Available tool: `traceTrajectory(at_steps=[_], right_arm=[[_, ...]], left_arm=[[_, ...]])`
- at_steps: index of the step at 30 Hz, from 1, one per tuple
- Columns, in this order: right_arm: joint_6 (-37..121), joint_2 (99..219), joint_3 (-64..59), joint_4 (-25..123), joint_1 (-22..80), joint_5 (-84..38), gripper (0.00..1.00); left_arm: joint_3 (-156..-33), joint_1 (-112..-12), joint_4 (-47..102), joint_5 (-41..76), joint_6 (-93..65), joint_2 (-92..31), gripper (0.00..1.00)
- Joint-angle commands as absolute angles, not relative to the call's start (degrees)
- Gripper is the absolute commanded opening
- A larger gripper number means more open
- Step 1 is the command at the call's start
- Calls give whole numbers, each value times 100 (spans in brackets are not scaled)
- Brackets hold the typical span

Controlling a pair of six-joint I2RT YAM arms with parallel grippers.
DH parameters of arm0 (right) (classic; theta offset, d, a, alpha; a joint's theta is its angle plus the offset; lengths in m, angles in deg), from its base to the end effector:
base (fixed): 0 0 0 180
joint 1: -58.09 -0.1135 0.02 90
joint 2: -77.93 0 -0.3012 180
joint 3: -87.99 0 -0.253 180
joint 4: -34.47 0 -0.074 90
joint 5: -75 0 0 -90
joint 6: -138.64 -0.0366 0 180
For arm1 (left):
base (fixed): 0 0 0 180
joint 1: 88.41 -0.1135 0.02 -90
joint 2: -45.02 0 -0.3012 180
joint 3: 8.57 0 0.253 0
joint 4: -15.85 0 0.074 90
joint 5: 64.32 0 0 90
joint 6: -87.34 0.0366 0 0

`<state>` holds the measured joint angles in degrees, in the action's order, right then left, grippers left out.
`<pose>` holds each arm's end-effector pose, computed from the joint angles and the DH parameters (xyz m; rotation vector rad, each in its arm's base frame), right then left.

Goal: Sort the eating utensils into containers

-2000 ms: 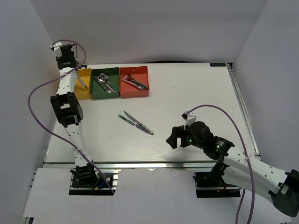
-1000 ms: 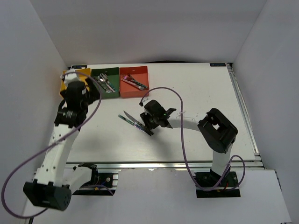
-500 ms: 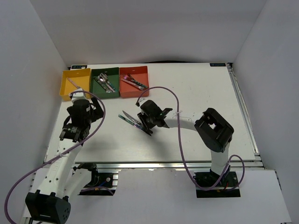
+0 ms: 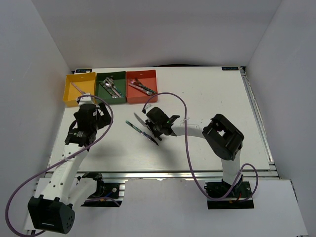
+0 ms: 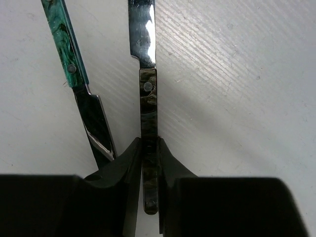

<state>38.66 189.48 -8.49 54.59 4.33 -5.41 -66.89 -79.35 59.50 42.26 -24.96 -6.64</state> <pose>0.2576 0.3411 0.1927 -0.8297 2.2731 0.3160 0.1711 -0.0167 0.3135 -0.4086 2.1469 0.0120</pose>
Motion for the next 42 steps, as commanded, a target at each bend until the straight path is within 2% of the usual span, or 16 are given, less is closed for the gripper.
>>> traceTrajectory(at_steps=[1, 5, 10, 17, 24, 28, 29, 32, 33, 35, 36, 37, 38, 39, 40, 42], right_arm=[[3862, 19228, -789, 5979, 404, -323, 17], [3748, 19071, -789, 6059, 404, -199, 0], [3450, 18254, -1087, 5717, 404, -339, 0], [2764, 16409, -1957, 5014, 386, -1227, 0], [2562, 15730, -2125, 4890, 114, -1667, 0], [2561, 15642, -2002, 4934, -62, -1641, 0], [2561, 15633, -1958, 4942, -88, -1614, 0], [2544, 15668, -1905, 4960, -106, -1553, 0], [2518, 15703, -1896, 4986, -106, -1518, 0], [2482, 15721, -1879, 5013, -97, -1299, 0], [2456, 15738, -1870, 5013, -106, -1228, 0], [2421, 15738, -1870, 5030, -97, -1184, 6], [2325, 15712, -1896, 5143, -97, -844, 80], [2324, 15669, -1896, 5145, -97, -841, 81], [2307, 15607, -1931, 5240, -80, -728, 89], [2211, 15371, -2141, 5346, 69, -454, 89]], left_arm=[[-6667, -7944, 5796, 3992, -2472, -561, 98], [-6510, -7935, 5489, 2993, -2744, -648, 98], [-5424, -7700, 3247, 375, -4251, -868, 98], [-4849, -6416, 1367, 633, -5266, -1342, 98], [-4812, -5923, 654, 950, -5610, -1580, 92], [-4848, -5861, 549, 1012, -5689, -1712, 79], [-4857, -5852, 557, 1030, -5698, -1729, 63], [-4830, -5844, 549, 1056, -5733, -1773, 39], [-4839, -5844, 583, 1039, -5750, -1773, 23], [-4848, -5835, 654, 1021, -5724, -1747, 5], [-4865, -5835, 845, 1038, -5707, -1712, 0], [-4900, -5835, 1039, 1082, -5628, -1677, 0], [-5196, -5861, 1989, 1561, -5471, -1616, 0], [-5199, -5861, 1999, 1566, -5339, -1615, 0], [-5539, -5905, 2399, 2053, -5242, -1624, 0], [-5883, -6290, 3218, 2251, -5039, -1772, 0]])
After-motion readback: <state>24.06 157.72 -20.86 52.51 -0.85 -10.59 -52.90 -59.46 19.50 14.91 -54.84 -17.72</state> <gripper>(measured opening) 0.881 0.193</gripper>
